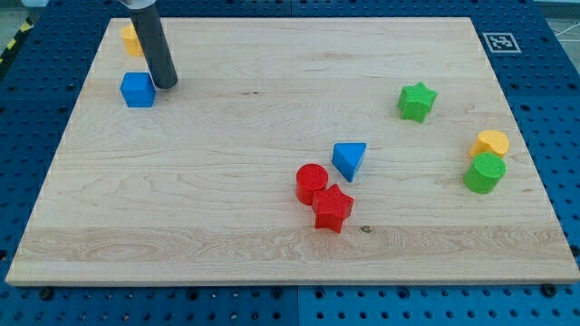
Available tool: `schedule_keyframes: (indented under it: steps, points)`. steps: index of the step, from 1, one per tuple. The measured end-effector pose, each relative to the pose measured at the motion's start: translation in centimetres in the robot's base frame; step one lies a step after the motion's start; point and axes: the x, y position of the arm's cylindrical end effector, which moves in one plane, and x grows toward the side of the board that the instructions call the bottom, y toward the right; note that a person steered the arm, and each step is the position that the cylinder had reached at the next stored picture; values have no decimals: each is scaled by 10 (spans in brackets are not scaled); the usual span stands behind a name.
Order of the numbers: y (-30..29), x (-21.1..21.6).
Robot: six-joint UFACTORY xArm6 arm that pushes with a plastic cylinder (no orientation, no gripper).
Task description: Move the blue cube closer to the yellow hexagon
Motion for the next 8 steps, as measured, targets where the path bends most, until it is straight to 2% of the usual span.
schedule_keyframes:
  steps: [3,4,6,8]
  points:
    - [-13,128]
    - [-39,129]
    - [-41,40]
    - [-57,29]
